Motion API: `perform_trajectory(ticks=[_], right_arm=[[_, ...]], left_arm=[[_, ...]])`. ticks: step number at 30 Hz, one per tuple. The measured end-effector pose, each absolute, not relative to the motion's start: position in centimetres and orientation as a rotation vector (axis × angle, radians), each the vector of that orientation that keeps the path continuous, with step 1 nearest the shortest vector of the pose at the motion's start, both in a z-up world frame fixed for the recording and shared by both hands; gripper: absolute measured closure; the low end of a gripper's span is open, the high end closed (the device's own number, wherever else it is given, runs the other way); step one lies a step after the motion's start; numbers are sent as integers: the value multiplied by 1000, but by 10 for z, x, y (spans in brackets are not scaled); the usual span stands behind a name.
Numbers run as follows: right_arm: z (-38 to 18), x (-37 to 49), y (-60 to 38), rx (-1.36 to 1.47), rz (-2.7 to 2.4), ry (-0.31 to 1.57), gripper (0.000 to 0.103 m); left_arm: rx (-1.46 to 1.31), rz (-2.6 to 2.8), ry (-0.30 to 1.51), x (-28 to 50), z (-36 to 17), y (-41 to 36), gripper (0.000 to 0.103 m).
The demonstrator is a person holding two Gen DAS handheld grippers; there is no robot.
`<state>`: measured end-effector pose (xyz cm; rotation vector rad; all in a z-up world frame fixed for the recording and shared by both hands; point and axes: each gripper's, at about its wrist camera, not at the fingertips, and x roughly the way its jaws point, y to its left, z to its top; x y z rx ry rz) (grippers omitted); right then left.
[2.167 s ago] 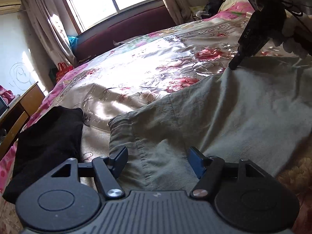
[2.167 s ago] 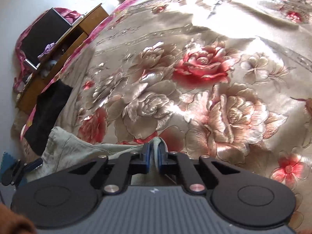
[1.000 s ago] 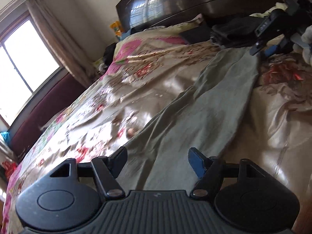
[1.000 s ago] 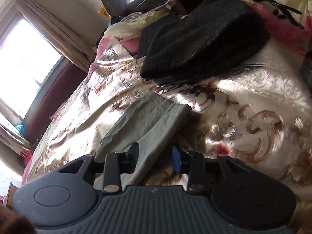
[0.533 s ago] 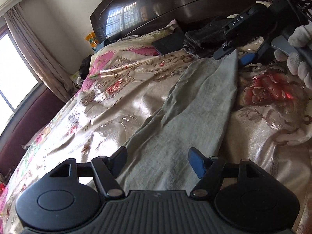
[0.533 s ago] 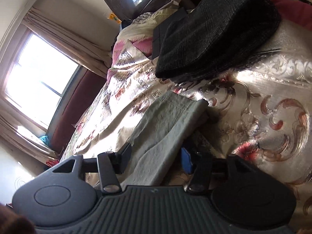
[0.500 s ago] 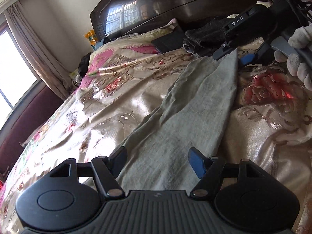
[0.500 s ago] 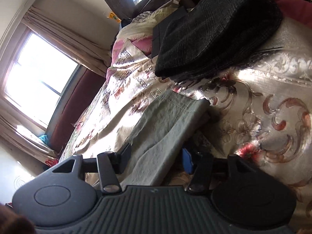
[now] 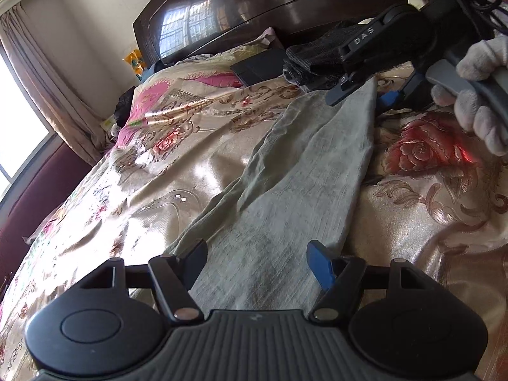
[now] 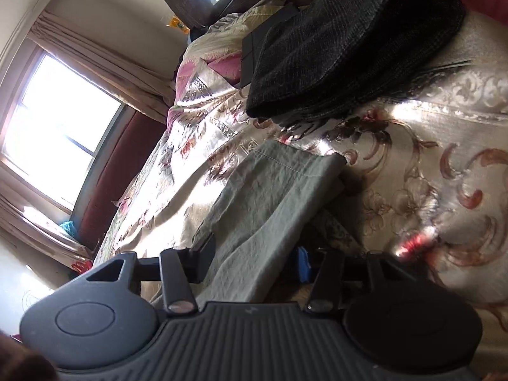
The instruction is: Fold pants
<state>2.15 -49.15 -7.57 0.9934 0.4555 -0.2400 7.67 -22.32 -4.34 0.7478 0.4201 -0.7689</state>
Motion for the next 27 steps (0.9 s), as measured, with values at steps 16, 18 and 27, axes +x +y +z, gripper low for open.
perform_trajectory(ticks=[16,18,27], right_arm=[[-82,-6,-524,1153,-242,273,54],[-78,-11,-517,1131,-217,301,49],[-85,48,-500,1099,-119,373,47]], left_arm=[[755,-777,424,81,-51,-230,20],[760,-781,423,81,-52,-230,20],[752,-791,425,80,-53,-239,20]])
